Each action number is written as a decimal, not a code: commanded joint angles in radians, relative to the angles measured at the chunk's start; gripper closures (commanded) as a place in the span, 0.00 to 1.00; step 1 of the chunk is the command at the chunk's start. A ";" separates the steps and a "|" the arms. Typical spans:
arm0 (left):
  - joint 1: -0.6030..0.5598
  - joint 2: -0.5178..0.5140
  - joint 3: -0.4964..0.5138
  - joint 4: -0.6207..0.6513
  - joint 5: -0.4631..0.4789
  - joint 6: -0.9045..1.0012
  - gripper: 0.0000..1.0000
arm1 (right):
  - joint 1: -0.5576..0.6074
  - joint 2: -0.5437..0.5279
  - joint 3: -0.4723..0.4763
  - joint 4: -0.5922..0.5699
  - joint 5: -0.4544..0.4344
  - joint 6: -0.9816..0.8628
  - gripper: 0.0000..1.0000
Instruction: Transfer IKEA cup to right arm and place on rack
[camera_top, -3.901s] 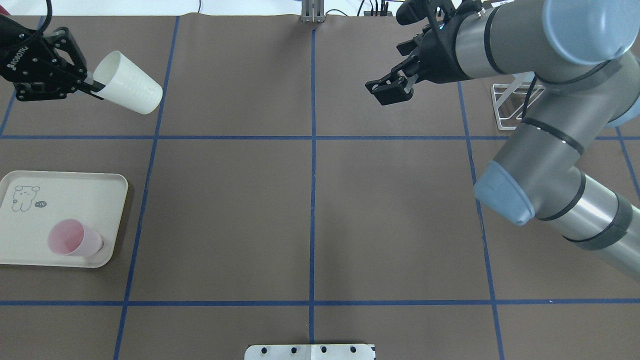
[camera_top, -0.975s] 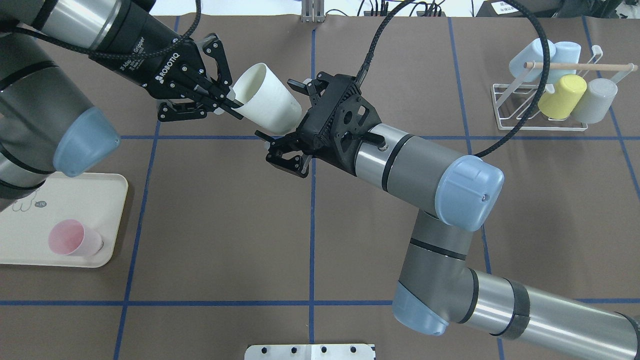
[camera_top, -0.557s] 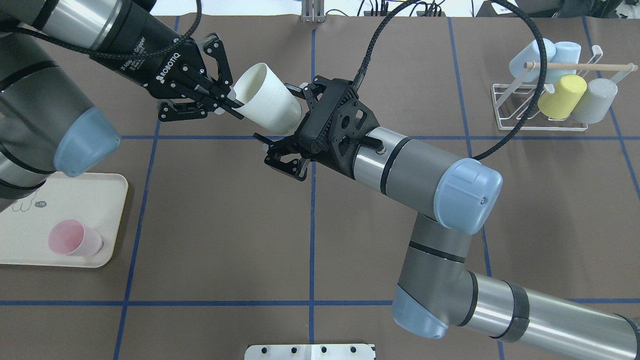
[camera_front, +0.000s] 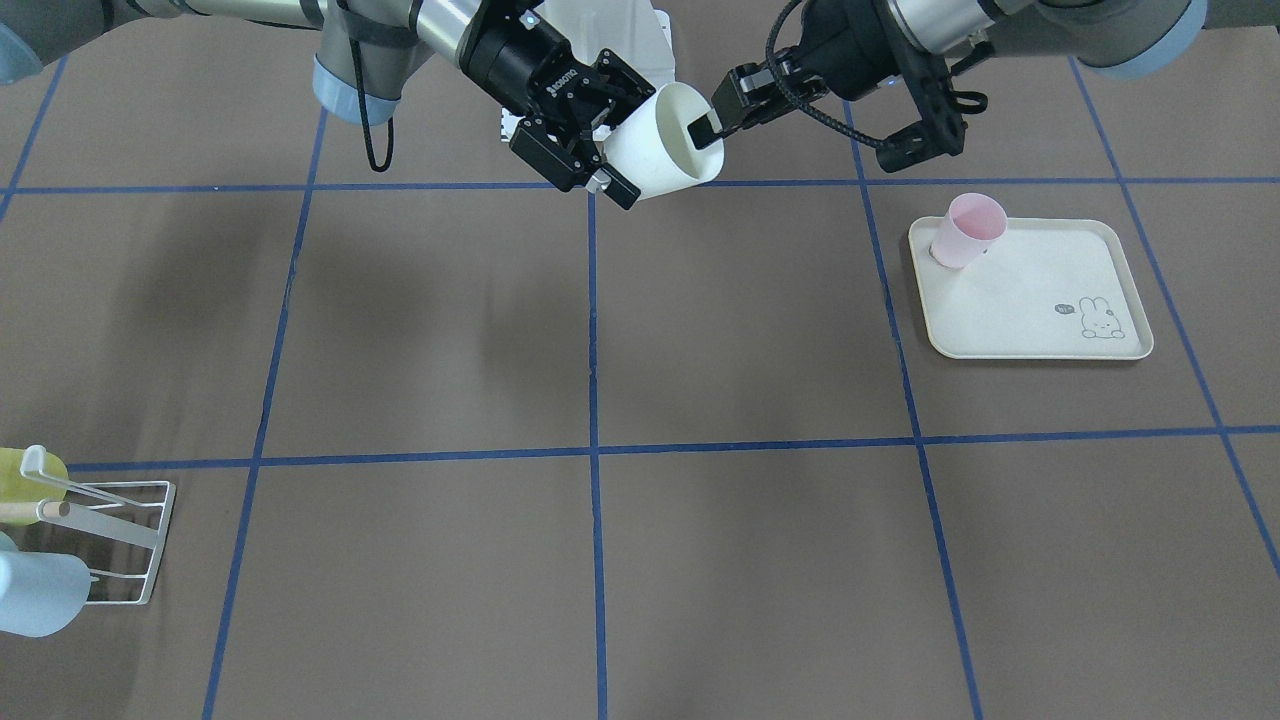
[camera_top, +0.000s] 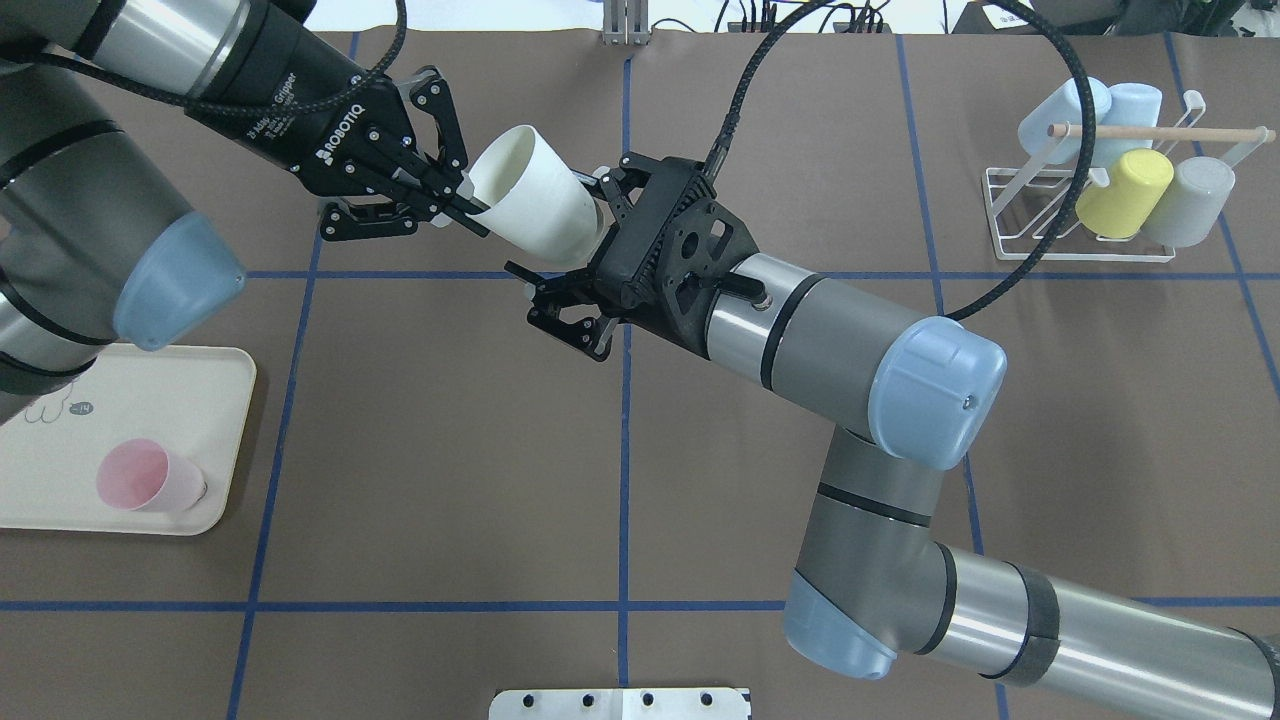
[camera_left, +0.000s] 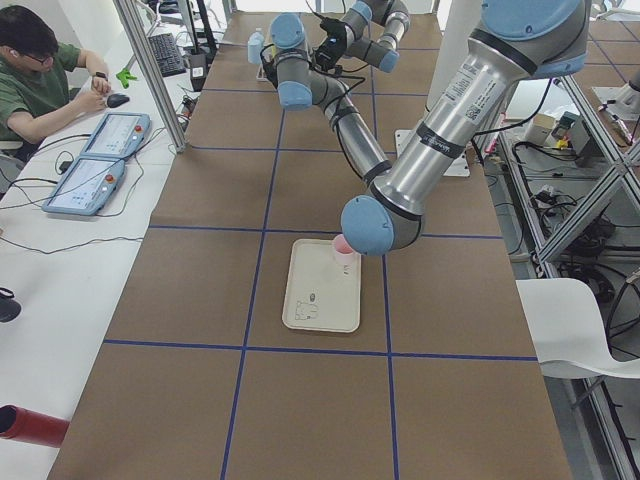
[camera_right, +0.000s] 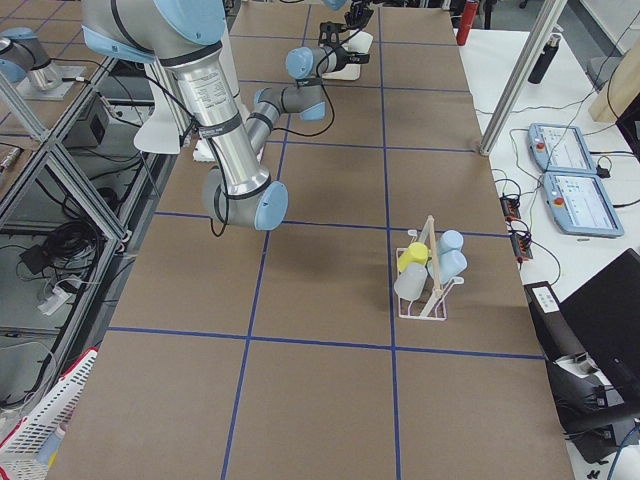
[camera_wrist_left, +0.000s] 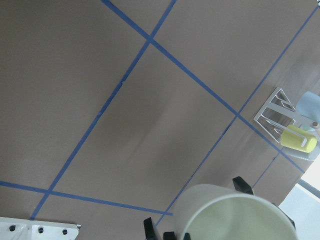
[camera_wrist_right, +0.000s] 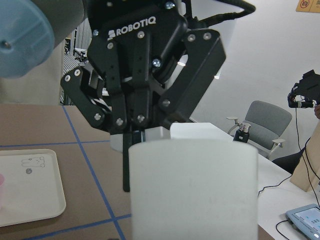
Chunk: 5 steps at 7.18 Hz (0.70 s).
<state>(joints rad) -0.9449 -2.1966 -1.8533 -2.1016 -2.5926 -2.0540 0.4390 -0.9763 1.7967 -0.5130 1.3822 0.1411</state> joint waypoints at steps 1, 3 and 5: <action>0.000 -0.011 0.003 0.000 0.000 0.002 1.00 | 0.001 -0.004 0.009 -0.007 0.001 -0.014 0.30; 0.000 -0.020 0.003 -0.009 0.000 0.032 0.01 | 0.004 -0.016 0.009 -0.009 0.003 -0.015 0.39; -0.023 -0.017 0.000 -0.009 -0.003 0.076 0.00 | 0.007 -0.016 0.027 -0.101 0.009 -0.017 0.44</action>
<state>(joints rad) -0.9516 -2.2144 -1.8514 -2.1103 -2.5938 -2.0107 0.4451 -0.9926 1.8098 -0.5509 1.3877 0.1251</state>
